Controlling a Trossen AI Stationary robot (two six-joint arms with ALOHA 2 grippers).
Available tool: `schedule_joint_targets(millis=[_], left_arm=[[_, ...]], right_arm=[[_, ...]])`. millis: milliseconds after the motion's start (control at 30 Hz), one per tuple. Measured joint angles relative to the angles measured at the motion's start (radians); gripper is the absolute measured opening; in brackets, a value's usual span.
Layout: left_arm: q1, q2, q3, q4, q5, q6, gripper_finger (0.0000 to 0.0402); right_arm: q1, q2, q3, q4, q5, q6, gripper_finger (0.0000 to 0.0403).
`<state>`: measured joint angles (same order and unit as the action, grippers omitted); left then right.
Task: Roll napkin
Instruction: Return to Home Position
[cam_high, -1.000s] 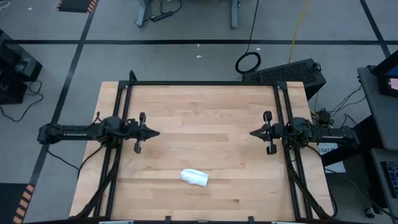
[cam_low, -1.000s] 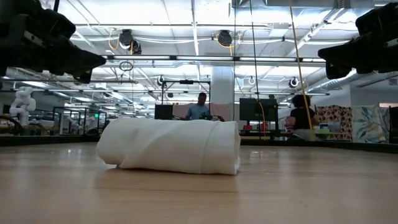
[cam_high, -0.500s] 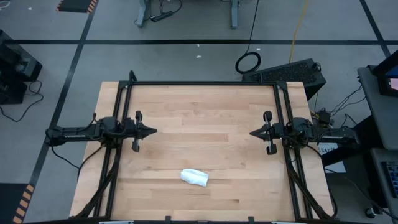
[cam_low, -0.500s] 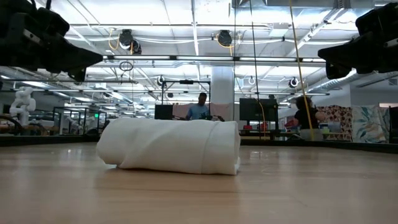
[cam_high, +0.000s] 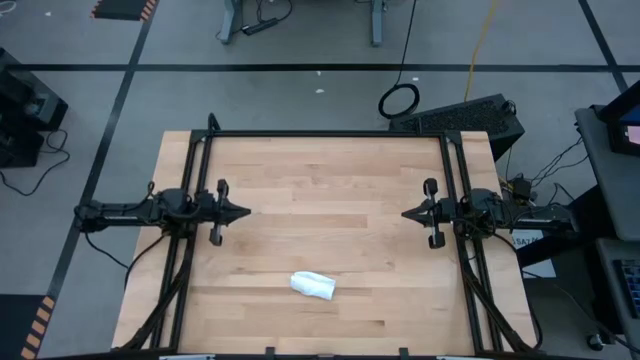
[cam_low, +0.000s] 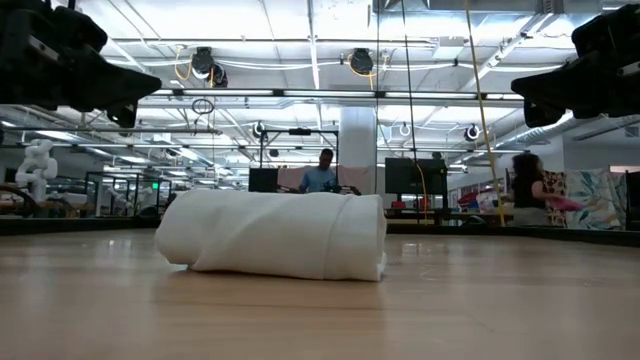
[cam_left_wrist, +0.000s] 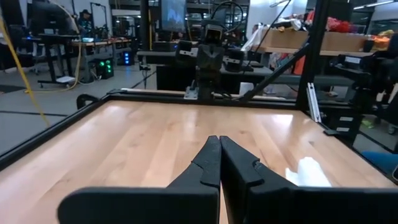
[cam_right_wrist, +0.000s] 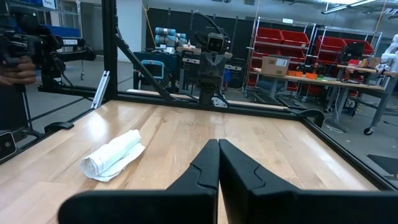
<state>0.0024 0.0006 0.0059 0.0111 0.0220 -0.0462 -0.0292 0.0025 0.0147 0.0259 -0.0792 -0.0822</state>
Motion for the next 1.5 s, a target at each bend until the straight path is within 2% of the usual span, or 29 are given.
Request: schedule_joint_targets(millis=[267, 1500], left_arm=[[-0.051, 0.0, 0.0, -0.005, -0.026, 0.024, 0.0001], [-0.05, 0.006, 0.001, 0.023, -0.039, 0.054, 0.0001]], right_arm=[[0.0, 0.0, 0.0, 0.0, 0.0, 0.0, 0.0], [0.0, 0.0, 0.0, 0.0, 0.0, 0.0, 0.0]])
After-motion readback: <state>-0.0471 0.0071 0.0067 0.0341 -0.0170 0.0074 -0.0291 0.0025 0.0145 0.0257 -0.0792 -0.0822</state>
